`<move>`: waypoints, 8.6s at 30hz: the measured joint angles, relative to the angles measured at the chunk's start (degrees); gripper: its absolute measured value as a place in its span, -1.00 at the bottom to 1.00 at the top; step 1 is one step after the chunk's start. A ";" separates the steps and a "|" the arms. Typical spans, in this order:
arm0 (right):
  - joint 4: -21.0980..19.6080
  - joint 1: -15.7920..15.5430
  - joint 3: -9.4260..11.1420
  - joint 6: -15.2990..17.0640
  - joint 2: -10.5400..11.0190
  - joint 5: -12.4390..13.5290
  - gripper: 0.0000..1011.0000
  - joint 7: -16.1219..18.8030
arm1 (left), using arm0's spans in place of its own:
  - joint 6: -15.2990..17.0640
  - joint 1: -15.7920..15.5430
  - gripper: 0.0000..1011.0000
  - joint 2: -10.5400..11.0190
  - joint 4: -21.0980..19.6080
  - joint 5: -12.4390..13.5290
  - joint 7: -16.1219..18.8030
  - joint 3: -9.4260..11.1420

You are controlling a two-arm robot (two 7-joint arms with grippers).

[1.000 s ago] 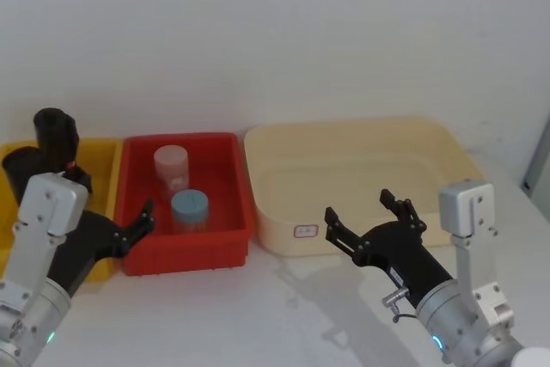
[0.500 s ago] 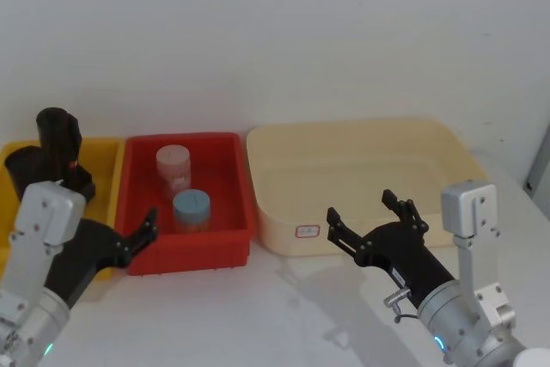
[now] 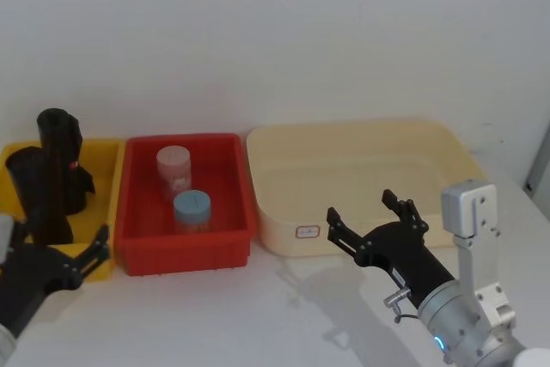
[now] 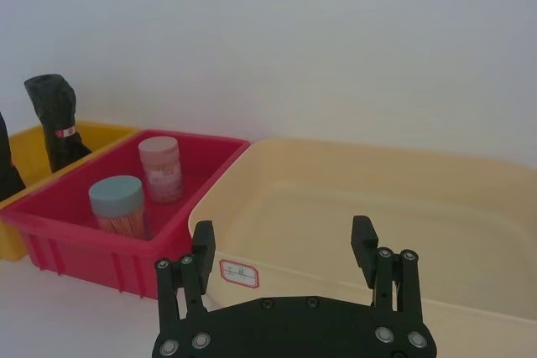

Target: Pick up the garbage bag with the one hand and transfer it to the other hand.

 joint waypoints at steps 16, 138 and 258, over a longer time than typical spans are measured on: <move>0.00 0.00 0.00 0.00 0.00 0.00 0.98 0.00 | 1.38 -2.35 0.98 0.15 3.53 -5.22 -2.42 -4.72; 3.87 12.81 -8.65 4.37 6.80 9.15 0.98 26.18 | 9.38 -21.14 -0.07 -6.07 7.34 -7.89 -23.63 4.82; 34.68 35.07 -10.28 1.82 -4.13 3.89 0.02 17.90 | 8.25 -11.25 0.98 -5.73 -0.76 -20.50 -13.72 -1.02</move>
